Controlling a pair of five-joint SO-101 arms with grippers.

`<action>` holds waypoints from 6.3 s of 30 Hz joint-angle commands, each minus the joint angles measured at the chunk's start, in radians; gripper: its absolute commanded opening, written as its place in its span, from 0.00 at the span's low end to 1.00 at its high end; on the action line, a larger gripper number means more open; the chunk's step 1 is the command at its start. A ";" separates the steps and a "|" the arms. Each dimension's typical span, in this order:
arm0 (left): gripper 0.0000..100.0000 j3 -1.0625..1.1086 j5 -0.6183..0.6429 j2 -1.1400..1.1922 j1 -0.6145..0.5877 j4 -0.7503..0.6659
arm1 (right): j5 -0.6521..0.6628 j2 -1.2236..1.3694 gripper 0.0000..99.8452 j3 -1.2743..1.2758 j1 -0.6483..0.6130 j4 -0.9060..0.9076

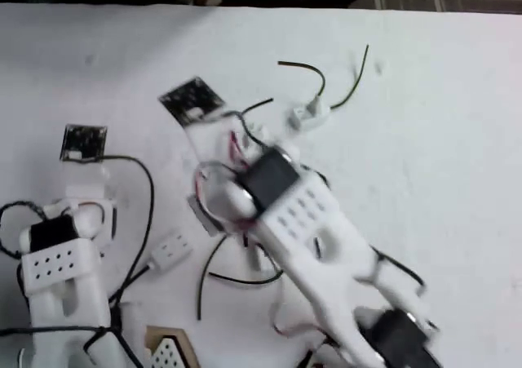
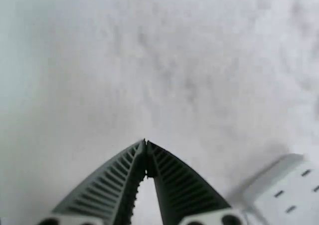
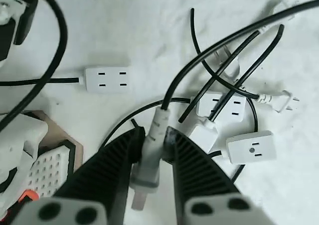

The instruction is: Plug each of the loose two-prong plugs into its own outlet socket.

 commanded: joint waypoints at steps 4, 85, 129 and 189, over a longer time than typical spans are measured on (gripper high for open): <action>0.02 -0.227 0.144 -0.025 0.214 0.161 | 0.021 -0.331 0.02 0.252 0.010 -0.114; 0.02 -0.057 -0.115 -0.911 1.092 0.373 | 0.129 -0.794 0.02 0.844 -0.197 -0.593; 0.02 0.199 -0.121 -0.911 -0.125 0.075 | -0.051 -0.156 0.02 0.931 -0.084 -1.237; 0.02 0.439 -0.011 -0.911 -0.166 -0.003 | 0.169 0.203 0.02 0.942 -0.234 -1.288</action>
